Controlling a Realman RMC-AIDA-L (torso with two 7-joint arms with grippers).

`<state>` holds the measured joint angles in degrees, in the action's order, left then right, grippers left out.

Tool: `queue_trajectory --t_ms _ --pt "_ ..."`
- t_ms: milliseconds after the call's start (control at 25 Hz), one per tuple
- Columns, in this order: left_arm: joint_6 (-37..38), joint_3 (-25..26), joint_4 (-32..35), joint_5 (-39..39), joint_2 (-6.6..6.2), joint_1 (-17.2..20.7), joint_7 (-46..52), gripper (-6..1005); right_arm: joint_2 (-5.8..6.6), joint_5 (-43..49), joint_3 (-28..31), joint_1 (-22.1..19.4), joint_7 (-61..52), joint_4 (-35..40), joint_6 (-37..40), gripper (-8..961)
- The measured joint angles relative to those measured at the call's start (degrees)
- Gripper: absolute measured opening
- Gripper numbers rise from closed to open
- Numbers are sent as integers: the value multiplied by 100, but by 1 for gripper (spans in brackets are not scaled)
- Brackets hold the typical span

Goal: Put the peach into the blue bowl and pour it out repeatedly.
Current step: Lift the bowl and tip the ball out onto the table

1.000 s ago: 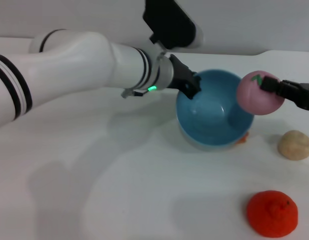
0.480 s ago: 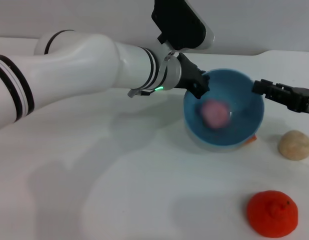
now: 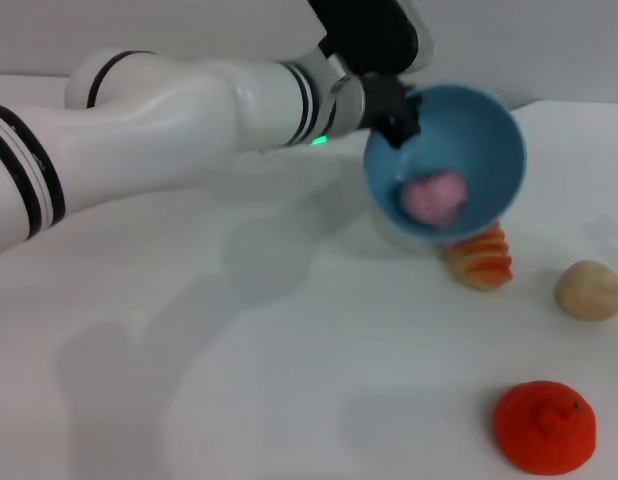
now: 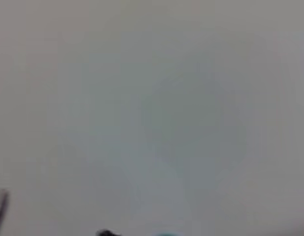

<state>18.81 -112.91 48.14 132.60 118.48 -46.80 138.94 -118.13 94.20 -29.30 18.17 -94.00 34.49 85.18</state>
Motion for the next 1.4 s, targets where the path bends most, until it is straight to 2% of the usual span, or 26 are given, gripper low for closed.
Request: queue_trajectory --t_ms 120,240,360,480,600,720,1040,1400 --pt "-452 8 93 562 6 -15 -2 -1 29 -52 411 -430 76 0 87 449" --pt "-949 -108 151 862 27 -17 -3 -2 -8 73 1006 -786 204 -70 54 449" --pt "-1507 -415 177 1116 40 53 -24 -2 -16 130 1449 -971 509 -425 47 449" --pt "-2247 -847 230 1354 42 278 -363 -2 -11 143 1656 -1059 706 -628 34 449" --pt "-3215 -1301 248 1438 48 647 -1010 -1 -13 150 1685 -1056 751 -718 -39 449" --pt "-3794 -1537 334 1442 52 968 -1447 -1 -3 154 1653 -967 753 -775 -148 449" --pt "-4401 -1985 302 1455 24 1491 -1945 -1 -1 230 1638 -718 756 -808 -297 449" --pt "-4617 -2283 241 1456 25 1535 -2162 -2 -6 438 1596 -617 760 -856 -477 449"
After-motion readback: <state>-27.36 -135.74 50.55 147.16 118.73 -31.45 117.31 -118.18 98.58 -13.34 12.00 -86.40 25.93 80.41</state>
